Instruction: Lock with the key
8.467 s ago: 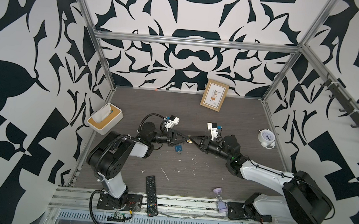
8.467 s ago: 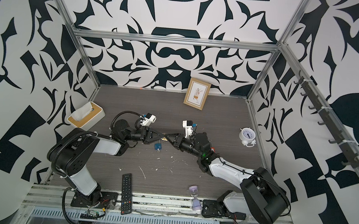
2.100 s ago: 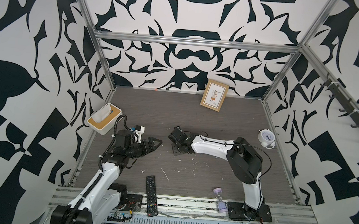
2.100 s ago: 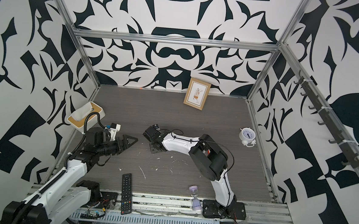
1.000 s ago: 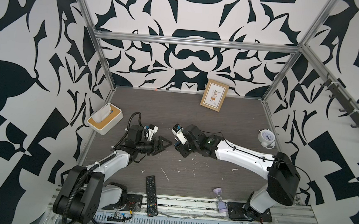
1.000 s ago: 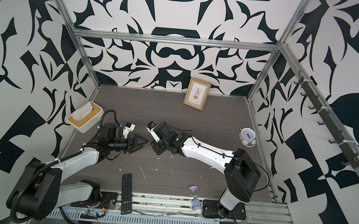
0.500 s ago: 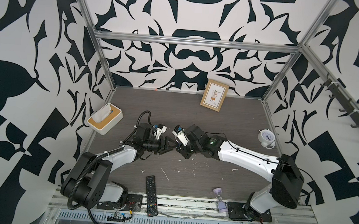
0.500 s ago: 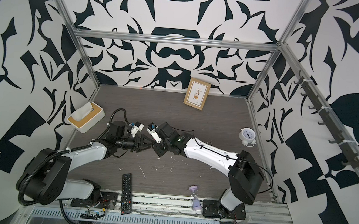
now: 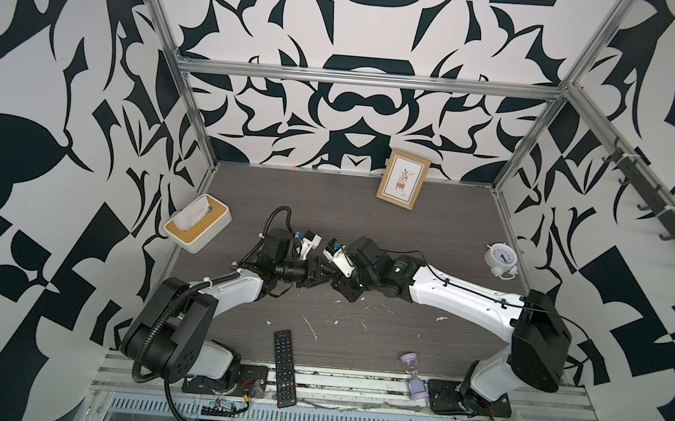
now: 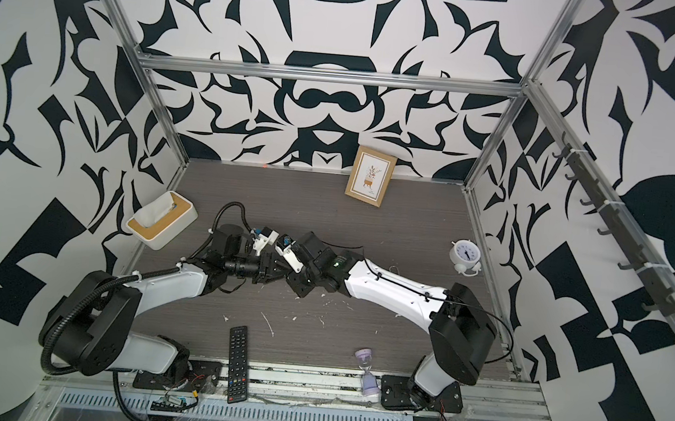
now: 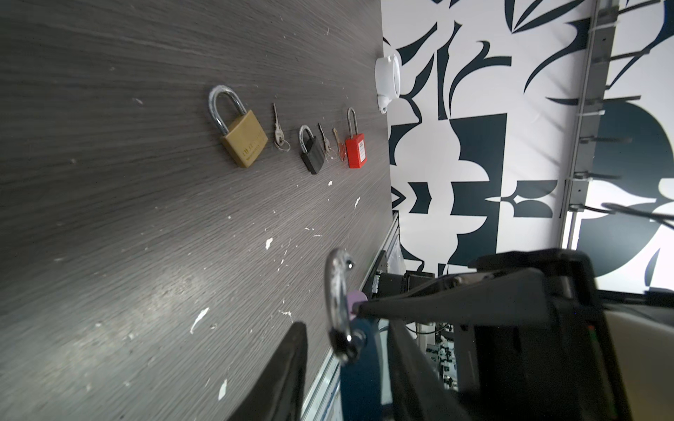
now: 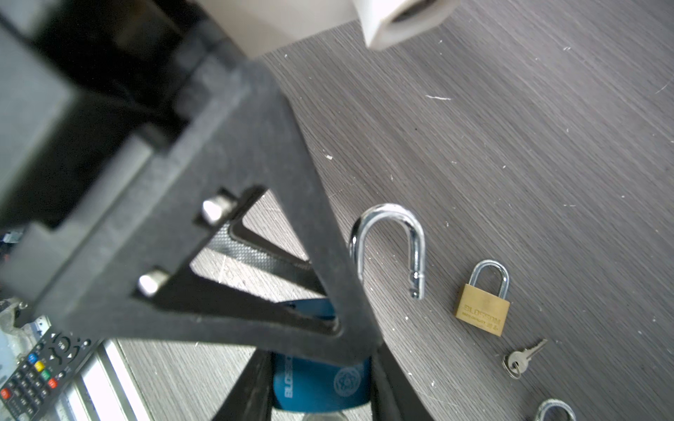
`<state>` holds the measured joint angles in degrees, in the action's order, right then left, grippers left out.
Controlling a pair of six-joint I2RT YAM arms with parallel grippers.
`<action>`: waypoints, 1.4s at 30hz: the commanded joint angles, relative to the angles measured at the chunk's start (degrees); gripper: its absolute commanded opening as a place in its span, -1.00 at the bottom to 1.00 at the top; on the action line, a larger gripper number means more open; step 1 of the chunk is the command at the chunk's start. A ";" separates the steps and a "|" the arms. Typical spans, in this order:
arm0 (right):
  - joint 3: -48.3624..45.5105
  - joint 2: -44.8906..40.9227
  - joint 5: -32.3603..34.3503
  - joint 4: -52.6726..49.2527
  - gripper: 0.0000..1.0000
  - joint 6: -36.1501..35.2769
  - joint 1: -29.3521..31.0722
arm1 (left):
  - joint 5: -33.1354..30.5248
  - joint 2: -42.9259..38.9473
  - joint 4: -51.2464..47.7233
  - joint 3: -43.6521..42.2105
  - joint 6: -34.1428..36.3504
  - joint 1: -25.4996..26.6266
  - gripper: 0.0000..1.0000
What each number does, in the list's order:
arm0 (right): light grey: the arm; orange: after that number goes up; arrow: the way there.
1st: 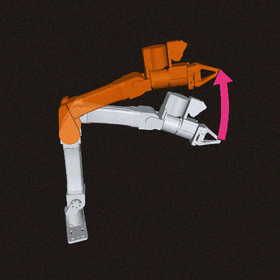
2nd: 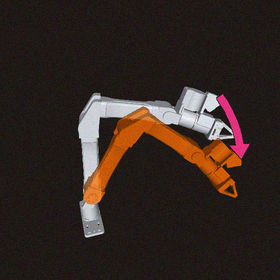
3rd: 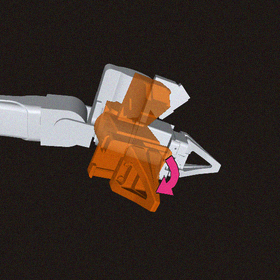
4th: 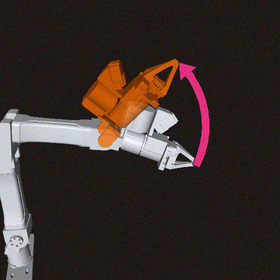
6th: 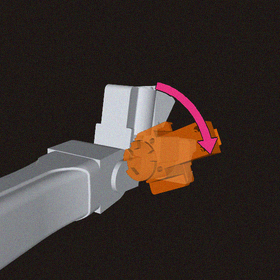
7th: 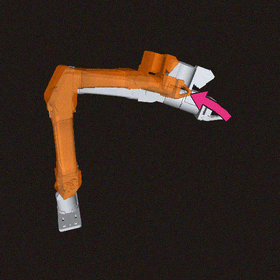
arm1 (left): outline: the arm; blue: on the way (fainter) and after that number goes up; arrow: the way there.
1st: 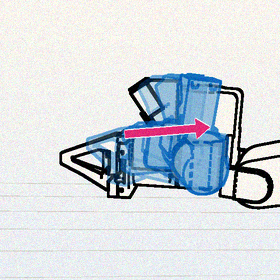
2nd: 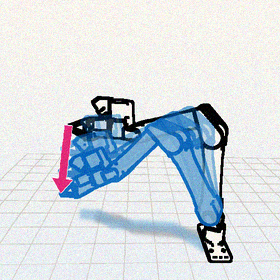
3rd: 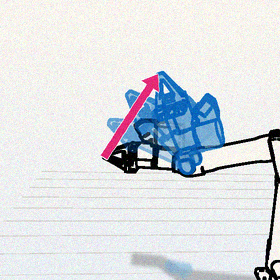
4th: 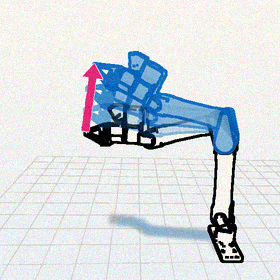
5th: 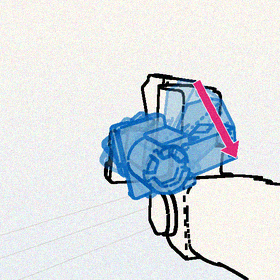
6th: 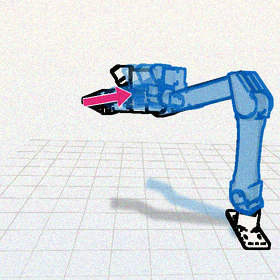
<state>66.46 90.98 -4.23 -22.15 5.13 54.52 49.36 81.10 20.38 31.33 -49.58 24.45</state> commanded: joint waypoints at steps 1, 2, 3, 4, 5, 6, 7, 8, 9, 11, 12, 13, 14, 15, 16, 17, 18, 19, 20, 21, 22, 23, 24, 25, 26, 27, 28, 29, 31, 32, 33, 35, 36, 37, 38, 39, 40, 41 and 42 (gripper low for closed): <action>3.48 -0.22 2.22 1.06 -0.41 -0.95 0.35 | 1.77 0.62 1.42 1.26 0.02 0.47 -0.33; 3.74 -0.04 2.42 1.06 -0.41 -0.95 0.32 | 1.79 0.50 1.49 1.14 0.01 0.51 -0.35; 4.08 0.14 2.40 1.00 -0.41 -1.16 0.39 | 1.84 0.40 1.51 1.01 0.01 0.51 -0.36; 4.50 0.46 2.36 0.81 -0.41 -1.26 0.36 | 1.87 0.30 1.59 0.98 0.08 0.51 -0.40; 4.72 0.68 2.23 0.84 -0.41 -1.18 0.40 | 1.96 0.29 1.68 0.92 0.07 0.50 -0.47; 4.85 0.84 1.97 0.80 -0.41 -1.34 0.33 | 2.05 0.33 1.75 0.94 -0.02 0.51 -0.54; 5.13 1.16 1.90 0.79 -0.41 -1.35 0.33 | 2.10 0.37 1.77 0.97 -0.07 0.51 -0.60; 5.17 1.22 1.97 0.84 -0.41 -1.35 0.34 | 2.20 0.31 1.85 1.01 -0.03 0.51 -0.67; 5.31 1.35 2.31 0.80 -0.41 -1.30 0.33 | 2.27 0.33 2.03 1.01 -0.21 0.51 -0.74; 5.15 1.31 3.24 1.21 -0.41 -1.26 0.35 | 2.34 0.39 2.96 0.81 -0.57 0.51 -0.88; 5.17 1.31 3.07 1.72 -0.39 -1.15 0.33 | 2.36 0.40 3.30 0.77 -0.81 0.51 -1.00; 5.13 1.17 3.70 2.06 -0.30 -0.78 0.40 | 2.01 0.34 3.88 0.59 -1.00 0.50 -1.00; 5.09 1.00 4.85 2.11 -0.20 0.00 0.19 | 1.07 0.09 4.82 0.05 -1.66 0.51 -1.00; 5.02 0.56 5.04 2.11 -0.10 1.18 -0.28 | 0.22 -0.14 6.37 -0.56 -2.70 0.49 -1.00; 4.79 -0.29 4.35 2.35 -0.01 2.88 -1.15 | -0.44 -0.30 8.21 -1.12 -3.84 0.51 -1.00; 4.00 -1.78 2.16 3.09 0.10 5.61 -2.67 | -1.53 -0.61 10.78 -1.91 -5.91 0.43 -1.00; 2.53 -3.80 -1.34 4.74 0.18 9.20 -4.80 | -3.17 -0.97 14.35 -3.15 -8.50 0.40 -1.00; 0.43 -5.92 -4.95 7.01 0.23 13.26 -7.16 | -4.96 -1.36 18.33 -4.40 -11.03 0.38 -1.00; -2.36 -8.41 -8.68 11.38 0.27 17.96 -9.60 | -7.52 -1.90 23.27 -6.10 -14.34 0.43 -1.00; -6.03 -11.00 -13.61 16.77 0.30 24.06 -12.75 | -9.93 -2.16 28.01 -7.69 -17.64 0.43 -1.00; -9.38 -12.99 -17.48 22.32 0.31 28.98 -15.19 | -11.76 -2.11 31.83 -8.63 -20.13 0.43 -1.00; -12.76 -14.66 -20.53 28.29 0.32 35.06 -17.49 | -13.40 -1.94 35.85 -9.61 -23.16 0.41 -1.00; -15.13 -15.69 -22.87 32.73 0.32 39.70 -19.26 | -15.03 -1.66 39.45 -10.42 -25.66 0.47 -1.00; -16.84 -16.12 -24.46 36.02 0.32 42.93 -20.41 | -16.31 -1.43 42.40 -11.11 -27.58 0.51 -1.00; -18.40 -16.22 -26.61 39.47 0.31 46.40 -21.44 | -17.61 -1.12 45.60 -11.90 -29.44 0.47 -1.00; -20.45 -16.05 -28.01 44.09 0.27 50.50 -22.18 | -18.94 -0.73 48.45 -12.61 -31.30 0.51 -1.00; -22.19 -15.56 -29.08 49.45 0.25 53.95 -22.67 | -19.67 -0.27 50.67 -12.91 -32.64 0.59 -1.00; -23.54 -14.38 -30.41 54.69 0.21 57.36 -22.97 | -19.78 0.21 53.00 -12.92 -33.98 0.56 -1.00; -24.62 -12.43 -31.34 59.14 0.14 61.05 -23.08 | -19.98 1.12 56.62 -12.85 -35.99 0.60 -1.00; -25.22 -11.33 -31.64 62.30 0.12 62.98 -23.14 | -19.86 1.46 57.73 -12.57 -36.81 0.59 -1.00; -25.64 -10.07 -32.08 65.44 0.11 64.76 -23.04 | -19.30 1.77 58.63 -12.16 -37.08 0.58 -1.00; -26.30 -8.25 -32.44 69.94 0.10 67.25 -22.99 | -18.99 2.06 58.78 -11.73 -37.46 0.77 -1.00; -26.54 -7.68 -32.42 71.75 0.10 68.16 -22.93 | -19.04 2.09 58.81 -11.52 -37.39 0.85 -1.00; -26.57 -7.22 -32.57 72.79 0.10 68.53 -22.85 | -19.03 2.14 58.82 -11.48 -37.38 0.87 -1.00; -26.43 -6.75 -32.92 73.52 0.09 68.62 -22.65 | -18.99 2.26 58.86 -11.47 -37.45 0.91 -1.00; -26.17 -6.52 -33.08 73.21 0.07 68.41 -22.44 | -18.95 2.42 58.98 -11.32 -37.50 0.99 -1.00; -25.83 -6.29 -33.50 72.69 0.04 67.83 -22.16 | -18.72 2.50 58.98 -11.08 -37.37 1.10 -1.00; -25.39 -5.96 -33.94 72.06 0.01 67.18 -21.72 | -19.00 2.50 58.98 -10.94 -37.26 1.28 -1.00; -25.01 -5.48 -34.15 71.45 0.00 66.80 -21.17 | -19.13 2.59 58.99 -10.89 -37.03 1.55 -1.00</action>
<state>39.66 85.71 -35.86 43.31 70.70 32.01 30.79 83.11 73.91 18.63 -85.67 25.43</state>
